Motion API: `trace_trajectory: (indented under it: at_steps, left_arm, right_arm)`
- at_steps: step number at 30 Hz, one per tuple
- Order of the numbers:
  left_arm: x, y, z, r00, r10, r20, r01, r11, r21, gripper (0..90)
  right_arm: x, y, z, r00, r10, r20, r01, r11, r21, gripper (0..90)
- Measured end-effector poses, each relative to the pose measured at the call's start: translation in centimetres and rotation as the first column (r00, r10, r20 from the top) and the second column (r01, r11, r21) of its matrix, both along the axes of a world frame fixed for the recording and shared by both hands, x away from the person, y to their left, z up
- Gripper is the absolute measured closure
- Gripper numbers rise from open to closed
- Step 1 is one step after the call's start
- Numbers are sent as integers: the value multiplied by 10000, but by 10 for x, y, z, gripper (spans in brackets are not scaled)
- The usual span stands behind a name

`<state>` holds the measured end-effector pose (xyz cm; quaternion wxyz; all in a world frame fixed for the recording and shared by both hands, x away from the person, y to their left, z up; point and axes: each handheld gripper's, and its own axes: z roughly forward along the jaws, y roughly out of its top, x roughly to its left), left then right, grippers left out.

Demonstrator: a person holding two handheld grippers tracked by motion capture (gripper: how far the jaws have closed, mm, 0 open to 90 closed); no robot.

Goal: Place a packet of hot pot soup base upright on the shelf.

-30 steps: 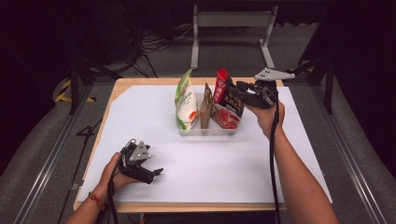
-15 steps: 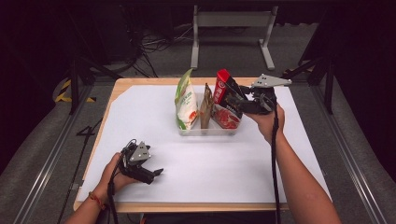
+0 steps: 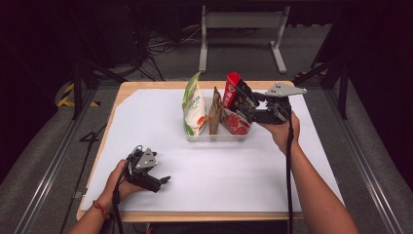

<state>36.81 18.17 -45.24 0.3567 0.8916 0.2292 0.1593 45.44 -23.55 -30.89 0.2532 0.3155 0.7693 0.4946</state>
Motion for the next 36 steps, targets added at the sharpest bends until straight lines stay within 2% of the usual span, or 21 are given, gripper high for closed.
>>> trace_trajectory:
  at_steps: [8, 14, 18, 21, 27, 36]
  left_arm:
    - [0, -1, 0, 10000, -14, -22, 14, 10000, 5, 37]
    - [0, 0, 0, 10000, -2, -27, 2, 10000, 3, 37]
    - [0, -1, 0, 10000, -41, -24, 41, 10000, 29, 37]
    - [0, -1, 0, 10000, -9, -52, 9, 10000, 13, 37]
    - [0, -1, -1, 10000, -32, -38, 32, 10000, 31, 37]
    - [0, -1, -1, 10000, -25, -34, 25, 10000, 41, 37]
  right_arm:
    - [-5, -7, -4, 9998, -55, 190, 51, 9998, 182, 317]
    - [-9, -12, -7, 9997, -104, 217, 102, 9999, 106, 312]
    - [-11, -13, -9, 9999, -64, 161, 66, 9999, -160, 306]
    - [-14, -15, -10, 9998, -67, 177, 70, 9998, -182, 302]
    - [-19, -18, -13, 9998, 18, 189, -6, 9980, -633, 296]
    - [-26, -23, -19, 9998, 148, 111, -137, 9952, -964, 291]
